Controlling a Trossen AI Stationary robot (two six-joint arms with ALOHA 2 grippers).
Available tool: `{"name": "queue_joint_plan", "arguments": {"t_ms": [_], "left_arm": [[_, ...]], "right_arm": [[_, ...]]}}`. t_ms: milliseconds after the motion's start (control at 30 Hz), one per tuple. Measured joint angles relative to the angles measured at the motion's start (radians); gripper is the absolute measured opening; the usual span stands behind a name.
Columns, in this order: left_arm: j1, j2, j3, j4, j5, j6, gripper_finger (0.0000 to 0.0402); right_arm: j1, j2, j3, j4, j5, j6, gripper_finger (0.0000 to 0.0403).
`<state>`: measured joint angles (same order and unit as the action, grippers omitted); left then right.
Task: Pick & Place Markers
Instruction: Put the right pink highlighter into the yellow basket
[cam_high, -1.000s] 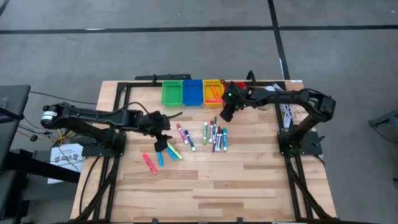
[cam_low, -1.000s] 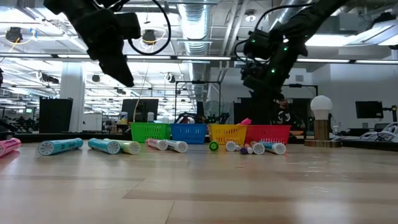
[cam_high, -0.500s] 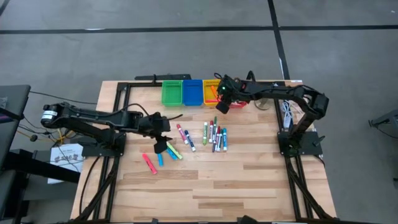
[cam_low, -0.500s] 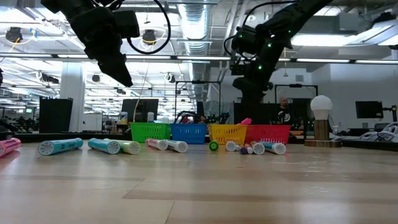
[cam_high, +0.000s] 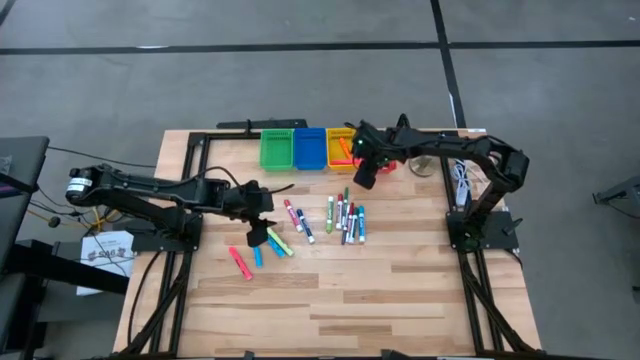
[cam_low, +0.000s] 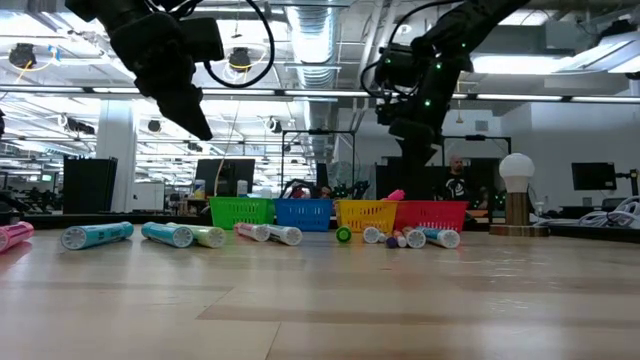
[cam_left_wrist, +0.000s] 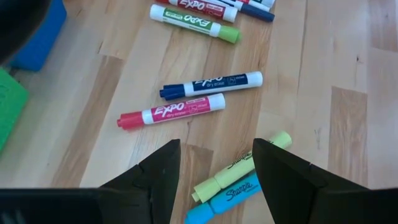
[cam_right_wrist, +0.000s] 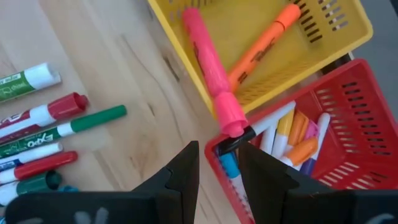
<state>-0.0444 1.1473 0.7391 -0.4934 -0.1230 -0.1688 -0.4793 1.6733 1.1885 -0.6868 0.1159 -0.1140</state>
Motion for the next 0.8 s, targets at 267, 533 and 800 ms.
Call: {"name": "queue_joint_plan", "arguments": {"t_ms": [267,533,800], "left_arm": [[0.000,0.000,0.000,0.001,0.000,0.000,0.0200],[0.000,0.000,0.000,0.004,0.000,0.000,0.0200],[0.000,0.000,0.000,0.005,-0.003,-0.004,0.0200]], "right_arm": [[-0.044,0.000,0.000,-0.014,-0.050,-0.050,0.0102],[-0.045,0.000,-0.035,0.040,-0.110,-0.139,0.0102],[-0.047,0.000,-0.051,0.065,-0.103,-0.158,0.0102]]}}
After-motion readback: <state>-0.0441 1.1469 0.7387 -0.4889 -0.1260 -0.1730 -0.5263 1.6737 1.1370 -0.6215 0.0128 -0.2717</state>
